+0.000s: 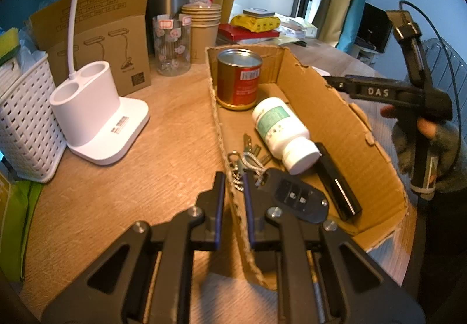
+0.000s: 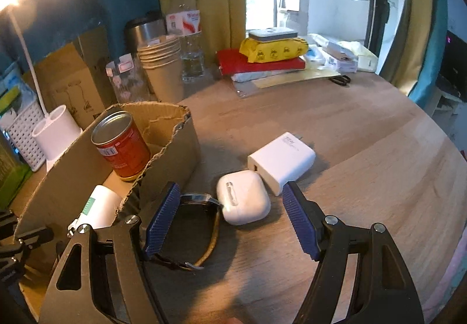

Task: Organize rigid objects
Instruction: 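Move the open right gripper toward the white earbud case and black watch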

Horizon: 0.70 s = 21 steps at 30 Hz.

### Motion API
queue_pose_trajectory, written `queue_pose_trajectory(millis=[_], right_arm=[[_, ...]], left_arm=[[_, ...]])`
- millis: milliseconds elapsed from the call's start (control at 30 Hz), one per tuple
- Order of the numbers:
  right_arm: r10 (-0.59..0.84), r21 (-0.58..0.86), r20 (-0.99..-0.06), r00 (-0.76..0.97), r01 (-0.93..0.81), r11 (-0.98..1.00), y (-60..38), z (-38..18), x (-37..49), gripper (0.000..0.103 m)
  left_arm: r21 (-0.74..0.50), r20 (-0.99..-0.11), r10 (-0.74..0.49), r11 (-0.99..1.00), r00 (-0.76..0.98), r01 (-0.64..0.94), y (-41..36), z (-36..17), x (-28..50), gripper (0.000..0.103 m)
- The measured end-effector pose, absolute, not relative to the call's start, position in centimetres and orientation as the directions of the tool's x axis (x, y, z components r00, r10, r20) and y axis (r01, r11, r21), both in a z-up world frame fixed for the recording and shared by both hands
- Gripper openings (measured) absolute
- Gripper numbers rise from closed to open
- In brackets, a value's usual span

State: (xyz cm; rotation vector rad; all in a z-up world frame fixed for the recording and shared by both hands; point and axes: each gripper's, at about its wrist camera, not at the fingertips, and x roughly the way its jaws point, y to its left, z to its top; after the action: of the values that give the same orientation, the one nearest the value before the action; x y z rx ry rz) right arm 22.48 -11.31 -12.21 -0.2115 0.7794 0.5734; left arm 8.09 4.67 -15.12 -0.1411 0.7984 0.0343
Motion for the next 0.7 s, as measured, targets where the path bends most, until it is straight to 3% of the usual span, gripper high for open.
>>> queue_pose_trajectory(millis=[500,700], right_arm=[[0.372,0.054,-0.776,0.510,-0.533,0.844,-13.9,-13.9,23.7,0.076],[0.328,-0.014,-0.789,0.519,-0.549,0.836,-13.5,-14.4,23.2,0.076]], left_arm=[[-0.115,-0.717,-0.025,0.990,0.697,-0.084,4.7,-15.1,8.1,0.014],[-0.116,-0.717,-0.024,0.990,0.697,-0.084,4.7,-15.1,8.1,0.014]])
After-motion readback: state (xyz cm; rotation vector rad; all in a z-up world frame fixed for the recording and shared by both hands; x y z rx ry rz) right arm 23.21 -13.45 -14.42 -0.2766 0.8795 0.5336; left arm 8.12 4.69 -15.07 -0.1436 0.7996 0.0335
